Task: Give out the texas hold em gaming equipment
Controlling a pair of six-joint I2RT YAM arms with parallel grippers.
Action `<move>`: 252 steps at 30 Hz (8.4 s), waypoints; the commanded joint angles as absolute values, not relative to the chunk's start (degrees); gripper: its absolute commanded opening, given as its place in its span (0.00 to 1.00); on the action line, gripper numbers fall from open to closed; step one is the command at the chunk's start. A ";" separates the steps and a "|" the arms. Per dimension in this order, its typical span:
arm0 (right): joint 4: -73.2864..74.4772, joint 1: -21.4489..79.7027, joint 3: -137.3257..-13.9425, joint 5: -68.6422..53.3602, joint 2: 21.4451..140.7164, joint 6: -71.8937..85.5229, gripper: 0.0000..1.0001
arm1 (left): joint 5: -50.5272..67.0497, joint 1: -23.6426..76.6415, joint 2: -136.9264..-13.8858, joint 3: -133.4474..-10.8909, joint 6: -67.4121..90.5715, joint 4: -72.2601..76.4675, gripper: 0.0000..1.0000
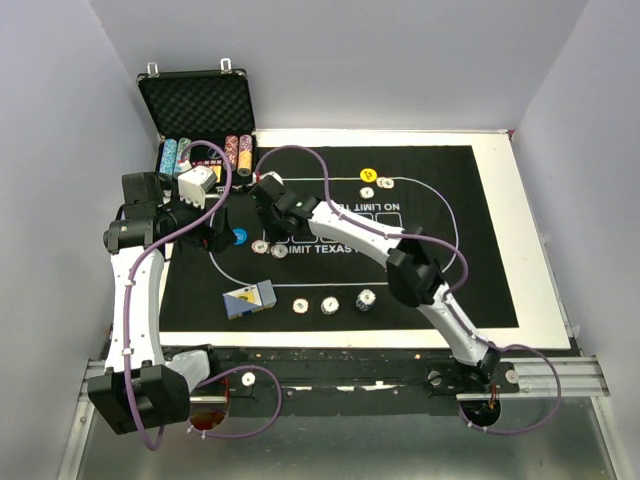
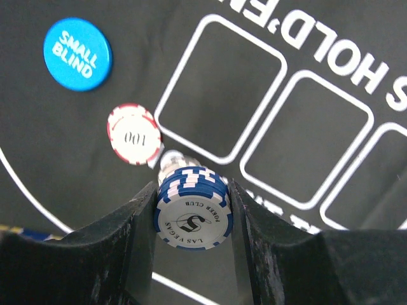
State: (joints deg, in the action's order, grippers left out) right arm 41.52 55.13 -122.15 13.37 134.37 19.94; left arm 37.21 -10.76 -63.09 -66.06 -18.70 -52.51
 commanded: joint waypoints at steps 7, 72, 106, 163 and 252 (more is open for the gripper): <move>42.28 52.47 -134.91 10.90 145.81 18.63 0.30 | 39.37 -11.86 -63.19 -66.09 -18.54 -51.42 0.99; 38.76 54.75 -59.51 13.27 84.46 32.43 0.99 | 40.17 -12.39 -62.76 -63.81 -16.44 -50.10 0.99; 31.90 55.81 -53.17 15.82 90.00 33.92 0.43 | 38.85 -12.48 -62.58 -64.34 -17.40 -50.54 0.99; 34.01 15.03 -104.76 15.47 129.81 21.09 0.41 | 39.82 -13.27 -62.31 -65.83 -19.69 -52.56 0.99; 31.11 57.74 -47.03 16.61 90.53 39.46 0.34 | 39.20 -13.80 -61.70 -66.09 -20.92 -54.93 0.99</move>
